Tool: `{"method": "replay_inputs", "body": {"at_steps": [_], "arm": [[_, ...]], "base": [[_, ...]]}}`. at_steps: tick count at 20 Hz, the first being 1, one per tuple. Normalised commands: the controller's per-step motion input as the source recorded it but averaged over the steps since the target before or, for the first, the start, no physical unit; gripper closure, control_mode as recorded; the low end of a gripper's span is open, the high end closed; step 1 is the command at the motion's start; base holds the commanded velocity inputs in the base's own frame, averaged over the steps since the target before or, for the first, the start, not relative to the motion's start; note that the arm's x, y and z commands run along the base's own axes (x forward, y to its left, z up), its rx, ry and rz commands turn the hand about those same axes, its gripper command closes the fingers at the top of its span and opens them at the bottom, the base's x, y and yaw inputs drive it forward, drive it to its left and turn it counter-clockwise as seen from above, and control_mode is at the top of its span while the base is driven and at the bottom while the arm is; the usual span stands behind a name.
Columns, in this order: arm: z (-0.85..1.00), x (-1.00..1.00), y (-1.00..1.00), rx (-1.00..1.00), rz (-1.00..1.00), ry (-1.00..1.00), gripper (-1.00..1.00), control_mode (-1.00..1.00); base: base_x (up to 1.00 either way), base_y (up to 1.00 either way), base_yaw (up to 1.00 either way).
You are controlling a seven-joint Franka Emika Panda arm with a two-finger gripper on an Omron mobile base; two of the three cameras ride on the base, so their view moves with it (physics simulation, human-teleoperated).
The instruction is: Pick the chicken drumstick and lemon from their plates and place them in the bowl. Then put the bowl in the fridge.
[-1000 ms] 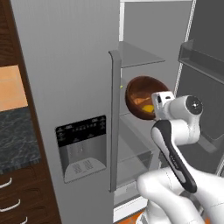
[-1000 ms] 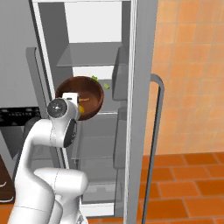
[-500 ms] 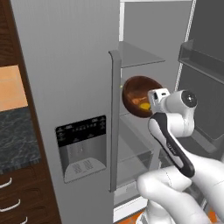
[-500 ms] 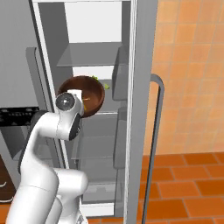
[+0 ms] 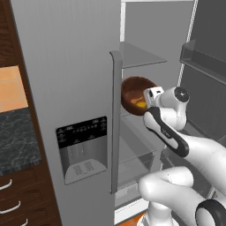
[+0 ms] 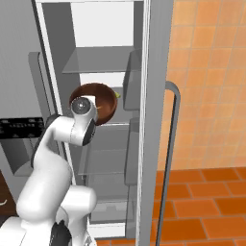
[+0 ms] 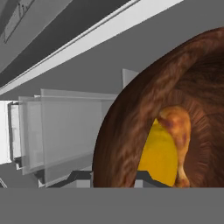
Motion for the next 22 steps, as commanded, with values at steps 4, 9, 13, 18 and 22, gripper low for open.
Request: {"method": "replay_inputs", "body": {"at_steps": [4,9,13,18,22], "arm": [[-0.17,0.43,0.00,0.00,0.03,0.08,1.00,-1.00],[-0.15,0.49,0.00,0.00,0.03,0.08,1.00,-1.00],[-0.13,0.51,0.00,0.00,0.03,0.05,1.00,-1.00],[-0.27,0.40,0.00,0.00,0.03,0.05,1.00,-1.00],[-0.24,0.47,0.00,0.00,0.01,0.02,1.00,-1.00]], "base": [[0.00,0.00,0.00],[0.00,0.00,0.00],[0.00,0.00,0.00],[0.00,0.00,0.00],[0.00,0.00,0.00]]}}
